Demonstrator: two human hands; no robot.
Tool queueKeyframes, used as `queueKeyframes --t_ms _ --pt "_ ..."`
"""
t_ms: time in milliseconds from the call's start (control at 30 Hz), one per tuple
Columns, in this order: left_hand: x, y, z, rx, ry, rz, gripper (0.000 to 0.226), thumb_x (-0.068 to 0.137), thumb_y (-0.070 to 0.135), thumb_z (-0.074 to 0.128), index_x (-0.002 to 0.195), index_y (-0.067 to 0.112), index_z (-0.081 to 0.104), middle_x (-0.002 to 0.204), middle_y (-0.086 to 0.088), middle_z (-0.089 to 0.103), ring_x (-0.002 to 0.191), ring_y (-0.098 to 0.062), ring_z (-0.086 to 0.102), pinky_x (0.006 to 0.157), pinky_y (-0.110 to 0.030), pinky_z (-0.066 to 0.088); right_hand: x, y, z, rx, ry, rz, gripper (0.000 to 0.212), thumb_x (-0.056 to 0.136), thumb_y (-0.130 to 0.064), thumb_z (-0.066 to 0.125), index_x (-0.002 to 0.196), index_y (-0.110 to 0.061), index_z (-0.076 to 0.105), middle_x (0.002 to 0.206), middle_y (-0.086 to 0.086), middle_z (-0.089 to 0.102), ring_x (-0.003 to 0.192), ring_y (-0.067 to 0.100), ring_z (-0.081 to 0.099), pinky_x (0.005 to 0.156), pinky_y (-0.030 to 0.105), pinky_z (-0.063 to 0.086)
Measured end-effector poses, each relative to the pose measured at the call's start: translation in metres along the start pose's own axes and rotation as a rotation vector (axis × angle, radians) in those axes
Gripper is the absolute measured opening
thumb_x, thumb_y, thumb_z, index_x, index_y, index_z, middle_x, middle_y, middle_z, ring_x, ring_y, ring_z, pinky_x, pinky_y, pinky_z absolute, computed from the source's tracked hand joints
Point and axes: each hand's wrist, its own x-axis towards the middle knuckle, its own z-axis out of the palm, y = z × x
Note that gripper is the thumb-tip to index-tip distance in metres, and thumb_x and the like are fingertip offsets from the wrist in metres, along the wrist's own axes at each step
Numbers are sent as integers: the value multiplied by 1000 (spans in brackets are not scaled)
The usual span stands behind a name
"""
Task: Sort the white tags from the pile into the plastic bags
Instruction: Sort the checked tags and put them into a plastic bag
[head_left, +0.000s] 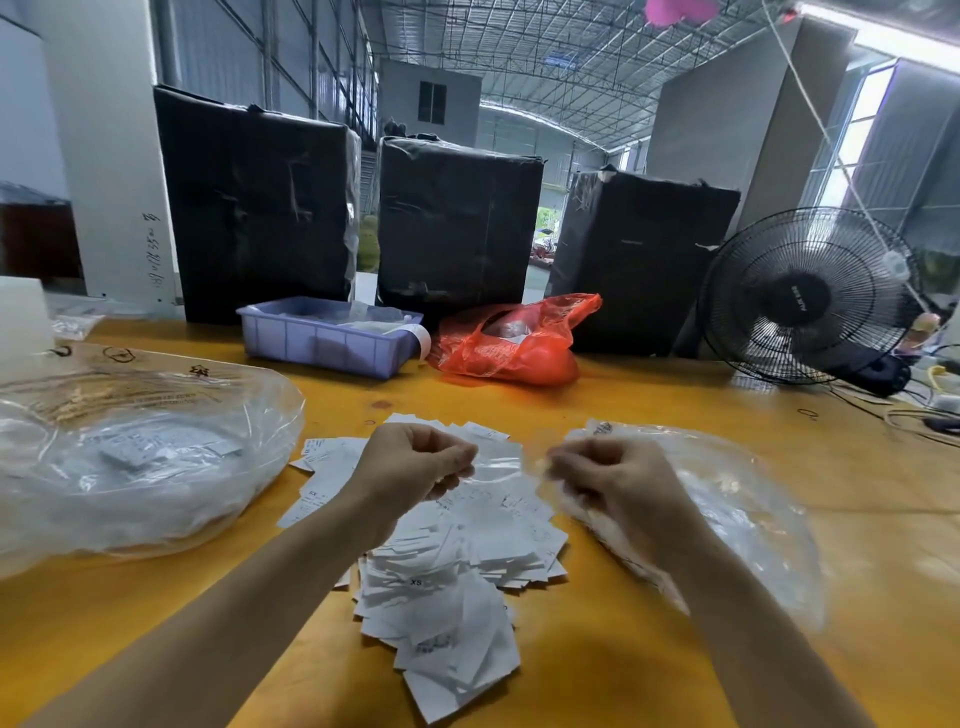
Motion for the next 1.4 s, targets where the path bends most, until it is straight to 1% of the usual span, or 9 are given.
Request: queueKeyframes --t_ms 167,367,467,533,633,833,1000,1233,1400 --pt "-2 4 -2 -168 -32 -75 5 84 -1 65 88 -2 62 79 -15 74 65 -19 71 56 -21 55 11 8 -81 -599 688 -93 12 79 -4 71 89 3 70 78 19 70 76 32 67 74 42 55" --pt "-1 2 -1 -201 -12 -96 22 74 -3 73 92 0 59 77 -18 73 63 -21 71 59 -22 58 13 27 -90 -1184 442 352 26 84 -12 65 103 7 63 97 18 67 87 31 62 69 36 51" --pt "-1 2 -2 -263 7 -120 24 73 -5 73 92 0 59 74 -17 73 60 -19 70 51 -19 53 12 17 -75 -1294 676 174 21 89 -17 60 101 0 64 92 20 66 81 35 61 63 32 42" --pt "0 1 -2 -298 23 -139 28 71 -4 74 93 1 58 73 -16 73 58 -18 70 51 -18 53 10 11 -61 -1152 827 -210 19 90 -13 59 99 1 66 87 24 68 79 40 65 65 37 48" --pt "-1 2 1 -331 32 -150 38 62 -3 78 93 2 57 70 -15 72 56 -18 69 49 -17 52 6 3 -21 -699 590 -552 16 89 -13 62 94 1 69 83 15 71 72 29 68 64 34 54" --pt "-4 5 5 -330 17 -155 49 44 5 80 88 5 58 60 -8 69 49 -13 65 44 -15 47 -8 9 41 43 -136 33 61 62 -33 73 113 -6 56 95 13 69 81 17 70 68 25 57" --pt "-6 6 5 -199 -10 -119 48 42 15 83 84 7 61 54 -1 65 46 -8 60 49 -18 46 -9 14 44 153 -161 111 9 78 -8 70 85 -3 68 67 6 66 57 12 61 55 20 49" --pt "-2 4 5 -240 -34 -137 13 80 10 71 89 6 63 70 -6 73 53 -7 63 52 -17 49 -7 15 41 210 -114 170 7 84 -10 65 81 -6 70 71 6 70 60 12 63 56 21 50" --pt "-5 9 -2 130 -215 -17 60 57 41 77 111 23 59 97 3 72 87 -8 67 72 -24 50 -10 13 41 -174 -110 -91 14 83 -17 70 71 -9 69 65 1 69 56 3 57 53 12 43"
